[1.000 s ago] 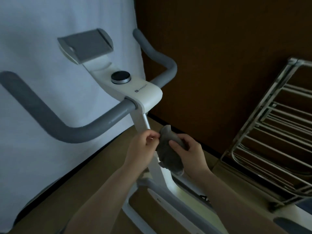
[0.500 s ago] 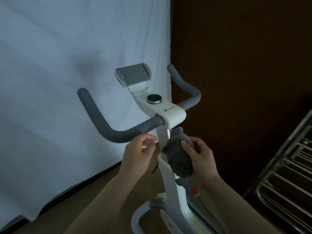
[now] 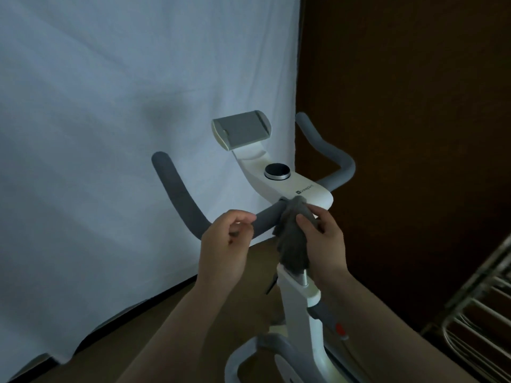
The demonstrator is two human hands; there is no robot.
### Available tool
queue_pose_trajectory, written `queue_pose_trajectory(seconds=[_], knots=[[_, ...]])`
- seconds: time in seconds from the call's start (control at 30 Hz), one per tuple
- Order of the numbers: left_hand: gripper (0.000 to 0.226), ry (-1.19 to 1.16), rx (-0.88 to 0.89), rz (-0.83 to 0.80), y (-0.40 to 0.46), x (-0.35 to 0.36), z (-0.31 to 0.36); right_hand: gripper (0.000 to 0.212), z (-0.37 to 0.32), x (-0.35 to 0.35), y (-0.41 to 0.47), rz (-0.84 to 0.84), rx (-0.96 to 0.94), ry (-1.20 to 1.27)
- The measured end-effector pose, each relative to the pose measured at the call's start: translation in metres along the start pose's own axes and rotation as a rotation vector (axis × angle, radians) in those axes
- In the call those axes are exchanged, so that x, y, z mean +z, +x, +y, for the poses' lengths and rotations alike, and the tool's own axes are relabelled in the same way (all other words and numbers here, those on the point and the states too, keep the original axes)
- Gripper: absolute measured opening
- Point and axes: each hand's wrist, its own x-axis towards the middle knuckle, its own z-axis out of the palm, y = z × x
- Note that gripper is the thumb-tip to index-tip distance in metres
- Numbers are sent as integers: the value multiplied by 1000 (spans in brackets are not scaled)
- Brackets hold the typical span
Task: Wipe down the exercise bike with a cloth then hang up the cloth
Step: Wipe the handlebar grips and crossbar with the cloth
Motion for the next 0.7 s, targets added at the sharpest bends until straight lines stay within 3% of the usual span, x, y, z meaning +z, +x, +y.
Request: queue_pose_trajectory(seconds=[0.17, 0.33, 0.5, 0.6, 0.7], knots=[[15, -45, -4, -53, 2, -5, -3, 37, 3, 35, -10, 55, 28, -49], [17, 35, 109, -51, 17, -15, -10, 30, -3, 33, 3, 131, 20, -76], [17, 199, 256, -97, 19, -26, -19, 36, 11, 46, -22, 53, -40, -145], [19, 257, 283, -126, 24, -30, -30, 31, 13, 49, -8, 199, -64, -162], [19, 273, 325, -142, 24, -30, -37, 31, 19, 61, -15, 222, -50, -105]])
